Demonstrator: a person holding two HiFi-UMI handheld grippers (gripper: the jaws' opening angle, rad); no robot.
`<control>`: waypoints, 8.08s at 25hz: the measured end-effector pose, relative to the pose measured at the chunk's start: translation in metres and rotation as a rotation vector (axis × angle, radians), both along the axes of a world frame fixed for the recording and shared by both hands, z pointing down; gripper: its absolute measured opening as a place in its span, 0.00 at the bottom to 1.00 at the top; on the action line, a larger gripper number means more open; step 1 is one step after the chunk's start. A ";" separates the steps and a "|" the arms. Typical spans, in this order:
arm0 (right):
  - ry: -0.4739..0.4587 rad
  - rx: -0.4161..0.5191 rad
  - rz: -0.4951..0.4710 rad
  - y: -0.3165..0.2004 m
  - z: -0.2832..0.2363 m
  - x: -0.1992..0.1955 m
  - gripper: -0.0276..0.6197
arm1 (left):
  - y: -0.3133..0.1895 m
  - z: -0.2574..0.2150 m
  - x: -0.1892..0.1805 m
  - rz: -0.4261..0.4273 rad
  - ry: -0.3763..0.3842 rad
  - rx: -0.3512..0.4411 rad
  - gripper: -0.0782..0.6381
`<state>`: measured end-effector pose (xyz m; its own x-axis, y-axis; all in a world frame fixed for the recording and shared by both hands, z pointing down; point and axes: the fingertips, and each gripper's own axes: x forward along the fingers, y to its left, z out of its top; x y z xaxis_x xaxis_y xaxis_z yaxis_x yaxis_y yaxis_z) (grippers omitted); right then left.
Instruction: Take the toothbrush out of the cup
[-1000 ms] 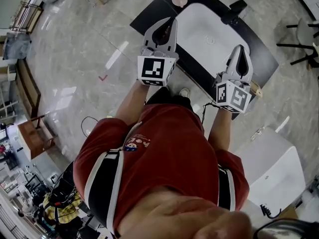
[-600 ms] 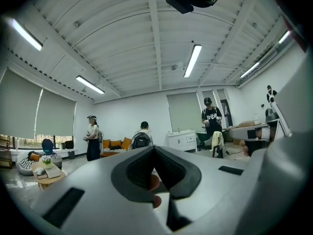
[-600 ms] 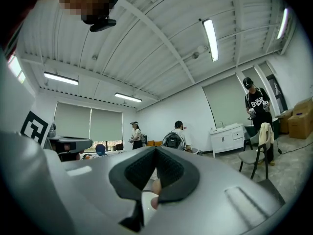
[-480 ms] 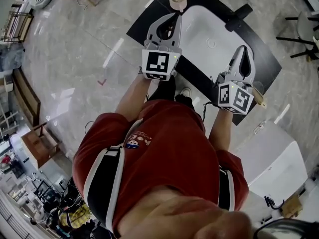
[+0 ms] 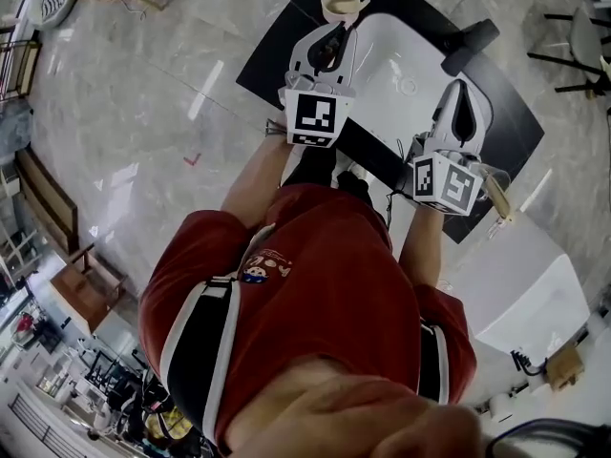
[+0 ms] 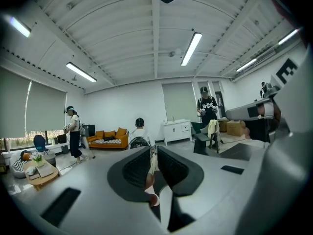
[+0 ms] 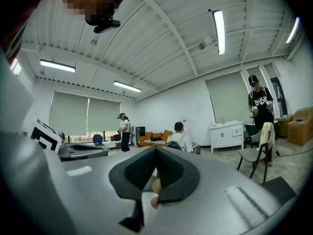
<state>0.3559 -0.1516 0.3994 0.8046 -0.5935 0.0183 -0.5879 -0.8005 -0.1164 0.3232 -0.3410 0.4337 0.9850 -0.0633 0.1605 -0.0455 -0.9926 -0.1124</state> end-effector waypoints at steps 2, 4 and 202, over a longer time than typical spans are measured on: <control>-0.012 -0.013 0.008 -0.005 0.006 0.005 0.06 | -0.003 0.016 0.009 0.019 -0.033 0.006 0.21; -0.024 -0.025 0.017 -0.010 0.011 0.010 0.06 | -0.006 0.030 0.017 0.037 -0.072 0.013 0.26; 0.190 -0.008 0.215 0.114 -0.074 0.011 0.10 | 0.080 -0.114 0.009 0.131 0.249 -0.029 0.20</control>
